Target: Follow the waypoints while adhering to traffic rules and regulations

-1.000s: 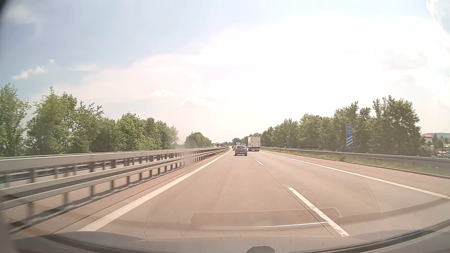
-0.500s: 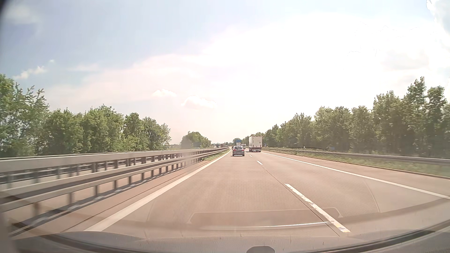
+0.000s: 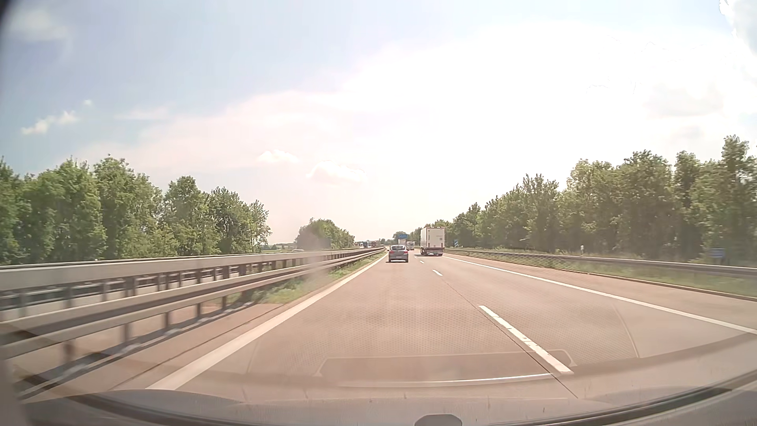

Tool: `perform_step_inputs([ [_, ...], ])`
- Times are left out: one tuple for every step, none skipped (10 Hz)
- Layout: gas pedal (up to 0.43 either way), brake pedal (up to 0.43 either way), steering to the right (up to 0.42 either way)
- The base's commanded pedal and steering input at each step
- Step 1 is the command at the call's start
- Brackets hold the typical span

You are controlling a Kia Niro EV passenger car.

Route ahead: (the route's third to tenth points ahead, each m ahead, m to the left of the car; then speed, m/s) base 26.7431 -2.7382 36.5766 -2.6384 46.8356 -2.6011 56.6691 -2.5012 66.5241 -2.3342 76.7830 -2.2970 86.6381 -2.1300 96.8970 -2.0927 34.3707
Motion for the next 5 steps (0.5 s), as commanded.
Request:
perform_step_inputs([
  [0.087,0.0,-0.003],
  [0.079,0.0,-0.004],
  [0.079,0.0,-0.003],
  [0.079,0.0,-0.003],
  [0.079,0.0,-0.004],
])
